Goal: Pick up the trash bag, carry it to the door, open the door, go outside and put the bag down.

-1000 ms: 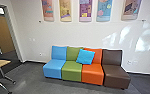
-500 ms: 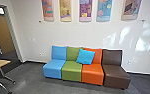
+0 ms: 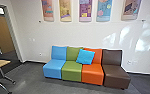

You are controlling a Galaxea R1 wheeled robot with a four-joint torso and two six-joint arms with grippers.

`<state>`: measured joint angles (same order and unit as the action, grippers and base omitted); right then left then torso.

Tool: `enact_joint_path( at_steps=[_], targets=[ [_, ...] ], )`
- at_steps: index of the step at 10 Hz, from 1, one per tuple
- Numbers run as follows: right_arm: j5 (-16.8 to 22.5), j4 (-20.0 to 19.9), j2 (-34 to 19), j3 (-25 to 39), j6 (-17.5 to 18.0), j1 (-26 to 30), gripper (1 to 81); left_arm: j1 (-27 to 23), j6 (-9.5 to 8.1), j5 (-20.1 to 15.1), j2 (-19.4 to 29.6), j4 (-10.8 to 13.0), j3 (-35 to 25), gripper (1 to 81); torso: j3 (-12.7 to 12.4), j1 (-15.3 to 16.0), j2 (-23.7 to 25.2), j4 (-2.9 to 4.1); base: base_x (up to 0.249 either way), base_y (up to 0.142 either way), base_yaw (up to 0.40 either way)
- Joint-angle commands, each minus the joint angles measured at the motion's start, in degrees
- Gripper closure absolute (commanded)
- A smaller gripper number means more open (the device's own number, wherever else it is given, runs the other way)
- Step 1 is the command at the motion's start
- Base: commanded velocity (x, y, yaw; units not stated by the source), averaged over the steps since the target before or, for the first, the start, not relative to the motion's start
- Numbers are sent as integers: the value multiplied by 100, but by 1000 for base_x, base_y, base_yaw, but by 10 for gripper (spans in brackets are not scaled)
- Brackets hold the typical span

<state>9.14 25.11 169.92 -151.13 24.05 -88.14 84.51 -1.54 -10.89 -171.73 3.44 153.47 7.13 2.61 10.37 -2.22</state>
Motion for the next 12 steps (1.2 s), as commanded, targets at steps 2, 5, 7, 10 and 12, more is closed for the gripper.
enact_joint_path(
  at_steps=[2, 5, 7, 10, 12],
  targets=[
    [282, 37, -9, 5, -6, 231, 10, -289, 13, -379, 15, 17, -1, 811, 0, 0, 0, 0, 0, 0, -164],
    [132, 11, 35, 5, -15, 213, 10, -289, 13, -379, 15, 8, -1, 811, 0, -2, -2, 0, 0, 0, -165],
    [123, -15, 132, 5, -23, 187, 10, -289, 13, -379, 33, -1, -1, 811, 0, -4, -2, 0, 0, 0, -165],
    [-211, -323, 281, -74, -384, 72, 10, -289, 13, -379, 33, 8, -1, 811, 0, -4, -2, 0, 0, 0, -165],
    [-229, -1516, 509, -600, -1576, 72, 10, -289, 13, -379, 42, -10, -1, 811, 0, -4, -2, 0, 0, 0, -164]
  ],
)
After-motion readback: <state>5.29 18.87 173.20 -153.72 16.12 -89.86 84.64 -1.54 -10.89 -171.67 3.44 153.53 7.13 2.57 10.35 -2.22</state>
